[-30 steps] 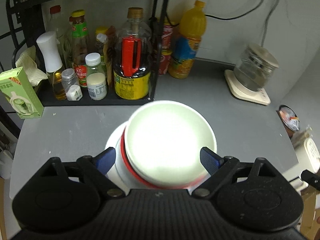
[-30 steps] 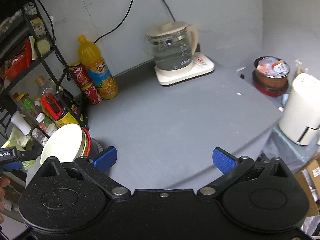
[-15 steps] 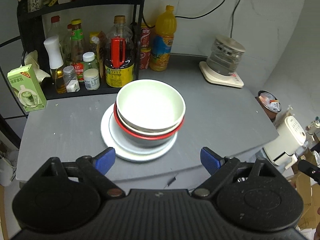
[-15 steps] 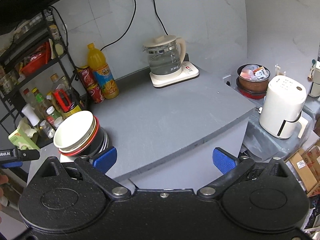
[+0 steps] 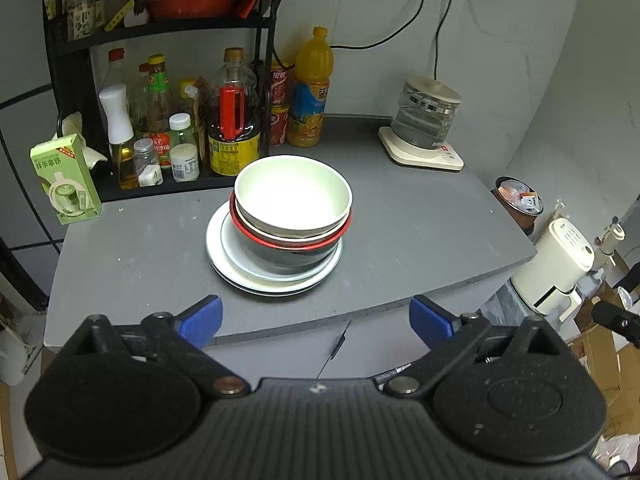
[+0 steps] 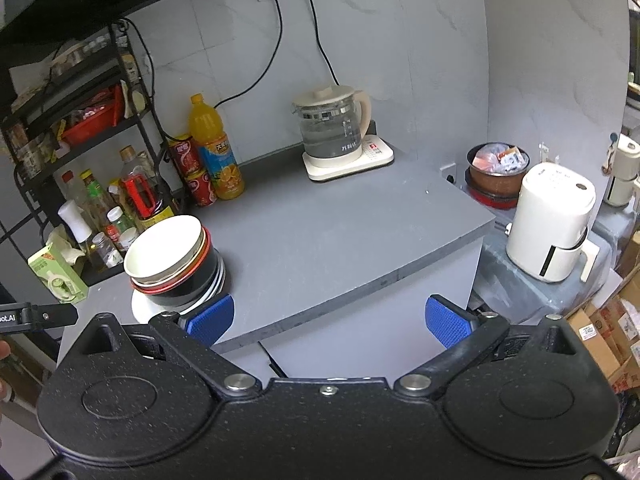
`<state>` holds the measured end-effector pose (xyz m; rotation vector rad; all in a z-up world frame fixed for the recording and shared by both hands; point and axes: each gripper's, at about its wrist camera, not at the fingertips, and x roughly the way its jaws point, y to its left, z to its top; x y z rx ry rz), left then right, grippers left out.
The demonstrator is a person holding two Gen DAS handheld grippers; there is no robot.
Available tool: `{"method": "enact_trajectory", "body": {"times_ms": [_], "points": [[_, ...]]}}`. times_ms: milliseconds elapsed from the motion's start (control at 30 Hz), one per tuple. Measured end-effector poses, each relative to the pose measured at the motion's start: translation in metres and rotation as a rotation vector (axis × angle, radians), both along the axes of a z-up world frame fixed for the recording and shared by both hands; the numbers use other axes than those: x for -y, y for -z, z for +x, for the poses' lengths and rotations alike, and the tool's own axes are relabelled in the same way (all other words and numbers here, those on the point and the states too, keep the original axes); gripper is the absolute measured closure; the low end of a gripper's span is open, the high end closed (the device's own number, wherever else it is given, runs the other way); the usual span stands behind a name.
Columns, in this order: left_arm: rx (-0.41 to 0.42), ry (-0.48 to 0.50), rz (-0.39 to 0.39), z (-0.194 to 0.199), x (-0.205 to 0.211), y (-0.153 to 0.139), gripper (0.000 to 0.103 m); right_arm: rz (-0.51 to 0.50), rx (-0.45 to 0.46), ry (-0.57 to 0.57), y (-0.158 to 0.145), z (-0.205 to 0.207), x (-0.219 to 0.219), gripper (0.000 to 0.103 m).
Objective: Organize plates and bowls
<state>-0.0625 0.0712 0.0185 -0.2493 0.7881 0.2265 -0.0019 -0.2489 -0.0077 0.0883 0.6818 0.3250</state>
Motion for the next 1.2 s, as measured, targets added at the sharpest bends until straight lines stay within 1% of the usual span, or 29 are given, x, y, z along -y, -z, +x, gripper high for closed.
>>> {"method": "enact_trajectory", "body": {"times_ms": [133, 333, 433, 567, 733, 1200], "points": [[0.017, 0.007, 0.006, -0.013, 0.003, -0.004, 0.001, -0.013, 0.015, -0.014, -0.003, -0.010, -0.003, 0.000], [0.034, 0.016, 0.027, -0.028, 0.003, -0.009, 0.001, -0.021, 0.011, -0.037, -0.004, -0.020, -0.010, 0.000], [0.037, 0.020, 0.035, -0.035, 0.002, -0.008, 0.001, -0.013, 0.005, -0.055, -0.004, -0.024, -0.013, 0.000], [0.036, 0.022, 0.034, -0.043, 0.000, -0.005, 0.001, -0.027, 0.008, -0.063, -0.002, -0.028, -0.017, 0.000], [0.035, 0.007, 0.033, -0.047, -0.004, -0.001, 0.001, -0.026, 0.012, -0.071, -0.001, -0.031, -0.017, 0.000], [0.037, 0.011, 0.043, -0.048, 0.002, -0.001, 0.001, -0.040, -0.006, -0.096, 0.001, -0.032, -0.015, 0.000]]}}
